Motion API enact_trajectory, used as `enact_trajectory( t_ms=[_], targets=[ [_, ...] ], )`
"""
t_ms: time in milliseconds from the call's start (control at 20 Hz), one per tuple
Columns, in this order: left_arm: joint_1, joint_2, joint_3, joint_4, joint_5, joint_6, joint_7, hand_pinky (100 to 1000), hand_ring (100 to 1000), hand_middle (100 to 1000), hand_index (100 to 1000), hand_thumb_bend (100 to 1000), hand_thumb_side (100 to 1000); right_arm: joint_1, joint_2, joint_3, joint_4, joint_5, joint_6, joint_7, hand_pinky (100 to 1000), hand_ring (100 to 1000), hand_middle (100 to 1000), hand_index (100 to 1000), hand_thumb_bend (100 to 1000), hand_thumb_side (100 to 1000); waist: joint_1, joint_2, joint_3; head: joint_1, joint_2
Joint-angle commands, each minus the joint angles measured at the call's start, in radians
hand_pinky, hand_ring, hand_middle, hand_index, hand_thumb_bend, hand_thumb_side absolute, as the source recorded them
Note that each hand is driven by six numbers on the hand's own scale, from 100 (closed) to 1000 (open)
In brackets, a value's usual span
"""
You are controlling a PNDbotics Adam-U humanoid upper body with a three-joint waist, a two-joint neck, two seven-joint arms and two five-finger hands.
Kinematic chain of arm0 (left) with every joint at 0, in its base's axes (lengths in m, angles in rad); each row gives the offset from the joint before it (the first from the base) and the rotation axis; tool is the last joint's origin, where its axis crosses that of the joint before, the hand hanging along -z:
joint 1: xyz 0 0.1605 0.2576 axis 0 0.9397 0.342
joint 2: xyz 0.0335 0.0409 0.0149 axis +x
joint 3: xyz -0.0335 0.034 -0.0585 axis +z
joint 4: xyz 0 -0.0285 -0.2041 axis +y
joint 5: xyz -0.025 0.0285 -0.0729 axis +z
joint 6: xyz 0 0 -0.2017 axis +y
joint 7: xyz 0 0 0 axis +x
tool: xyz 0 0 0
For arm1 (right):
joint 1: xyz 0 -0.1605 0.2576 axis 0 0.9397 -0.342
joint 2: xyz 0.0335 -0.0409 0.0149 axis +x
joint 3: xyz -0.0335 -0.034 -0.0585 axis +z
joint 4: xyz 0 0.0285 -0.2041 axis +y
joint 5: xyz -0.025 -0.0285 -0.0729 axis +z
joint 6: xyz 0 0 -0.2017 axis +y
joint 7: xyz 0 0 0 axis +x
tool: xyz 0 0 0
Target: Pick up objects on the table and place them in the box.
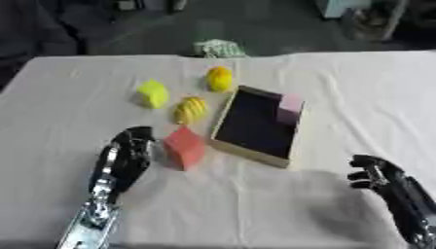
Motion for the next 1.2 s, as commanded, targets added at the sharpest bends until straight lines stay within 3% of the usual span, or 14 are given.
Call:
enact_trajectory(
  t_ms=[50, 800, 1000, 1200],
  targets=[
    [-0.008, 0.006, 0.002, -0.022, 0.003, -0.001, 0.003, 753, 611, 582, 738, 100, 537, -0.006, -0.012, -0.005, -0.017, -0.003, -0.004, 0.002, 657, 670, 710, 779, 100, 746, -0.001, -0.01, -0.001, 0.002, 0.004],
    [-0.014, 0.019, 0.011, -0.033, -0.002, 0.0, 0.009, 753, 614, 582, 740, 100, 534, -0.006, -0.012, -0.006, -0.017, -0.003, -0.004, 0.003, 657, 671, 709, 779, 100, 742, -0.001, -0.011, -0.002, 0.006, 0.004],
    [-0.031, 0.077, 0.025, -0.071, -0.017, 0.005, 0.006, 759, 625, 594, 748, 100, 526, -0.006, -0.013, -0.006, -0.017, -0.001, -0.005, 0.003, 657, 671, 709, 779, 100, 739, 0.001, -0.012, -0.002, 0.006, 0.004],
    [-0.06, 0.189, 0.022, -0.135, -0.05, 0.016, -0.046, 772, 656, 622, 765, 100, 531, -0.006, -0.015, -0.006, -0.018, 0.0, -0.005, 0.003, 657, 671, 710, 779, 100, 736, 0.005, -0.013, -0.003, 0.003, 0.004]
  ],
)
